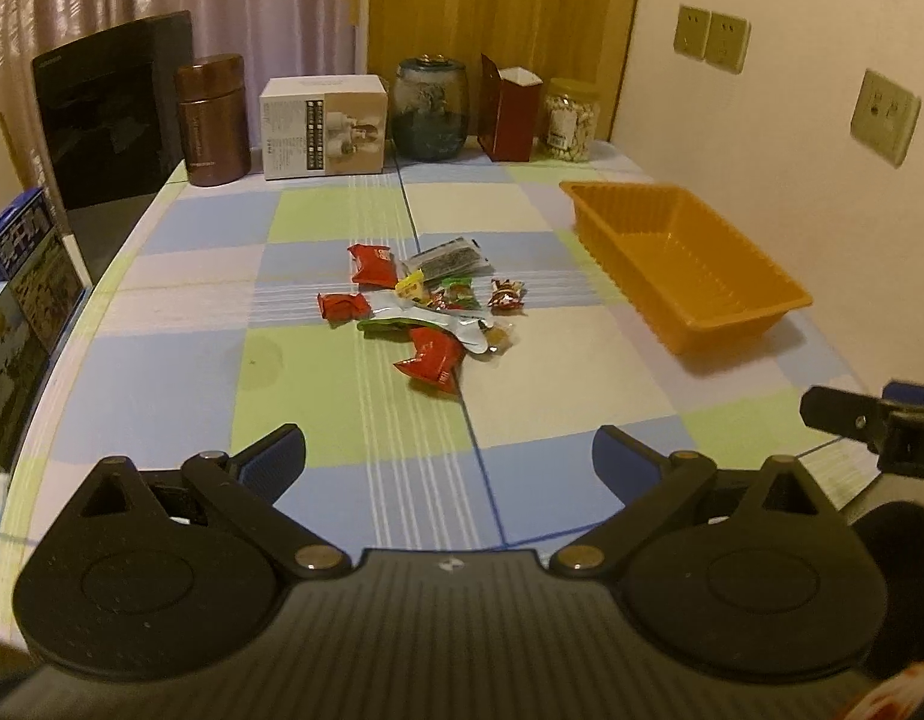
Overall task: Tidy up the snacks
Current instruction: 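Grasp a red snack packet with the left tool while the right tool grasps a clear-wrapped candy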
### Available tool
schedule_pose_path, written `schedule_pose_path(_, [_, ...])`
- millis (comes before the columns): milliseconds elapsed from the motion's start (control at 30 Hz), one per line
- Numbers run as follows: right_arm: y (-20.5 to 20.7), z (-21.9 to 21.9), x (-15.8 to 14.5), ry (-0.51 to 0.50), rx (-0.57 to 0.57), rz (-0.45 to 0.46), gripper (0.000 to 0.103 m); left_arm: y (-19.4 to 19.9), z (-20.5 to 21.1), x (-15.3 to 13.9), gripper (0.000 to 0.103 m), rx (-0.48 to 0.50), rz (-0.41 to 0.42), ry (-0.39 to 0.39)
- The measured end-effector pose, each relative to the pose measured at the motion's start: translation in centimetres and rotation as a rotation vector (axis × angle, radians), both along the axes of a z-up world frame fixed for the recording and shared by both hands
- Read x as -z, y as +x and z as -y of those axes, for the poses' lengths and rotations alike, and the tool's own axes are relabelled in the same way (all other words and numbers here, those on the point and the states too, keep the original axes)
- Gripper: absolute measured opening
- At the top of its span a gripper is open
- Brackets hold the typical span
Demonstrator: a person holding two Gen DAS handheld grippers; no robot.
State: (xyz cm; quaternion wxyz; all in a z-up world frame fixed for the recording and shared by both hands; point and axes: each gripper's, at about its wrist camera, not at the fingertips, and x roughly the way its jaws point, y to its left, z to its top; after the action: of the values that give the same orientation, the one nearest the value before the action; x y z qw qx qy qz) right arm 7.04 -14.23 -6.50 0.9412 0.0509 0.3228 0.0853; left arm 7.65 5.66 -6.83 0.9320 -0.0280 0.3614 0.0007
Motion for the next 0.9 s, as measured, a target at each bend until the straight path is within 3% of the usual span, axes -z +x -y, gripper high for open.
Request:
schedule_pose_path(200, [3.3, -1.8, 2.3, 0.005, -0.054, -0.007, 0.102, 3.5, -0.5, 2.2, 0.093, 0.059, -0.013, 0.04])
schedule_pose_path(300, [5.3, -2.7, 3.5, 0.006, -0.082, -0.018, 0.09, 5.6, -0.9, 3.5, 0.091, 0.075, -0.026, 0.057])
schedule_pose_path(567, [10.9, -4.8, 7.0, -0.01, -0.149, -0.052, 0.073, 11.0, -2.5, 6.7, 0.082, 0.122, -0.043, 0.068])
schedule_pose_path(900, [16.5, -7.3, 9.3, -0.016, -0.205, -0.064, 0.066, 15.9, -3.4, 9.4, 0.055, 0.178, -0.087, 0.035])
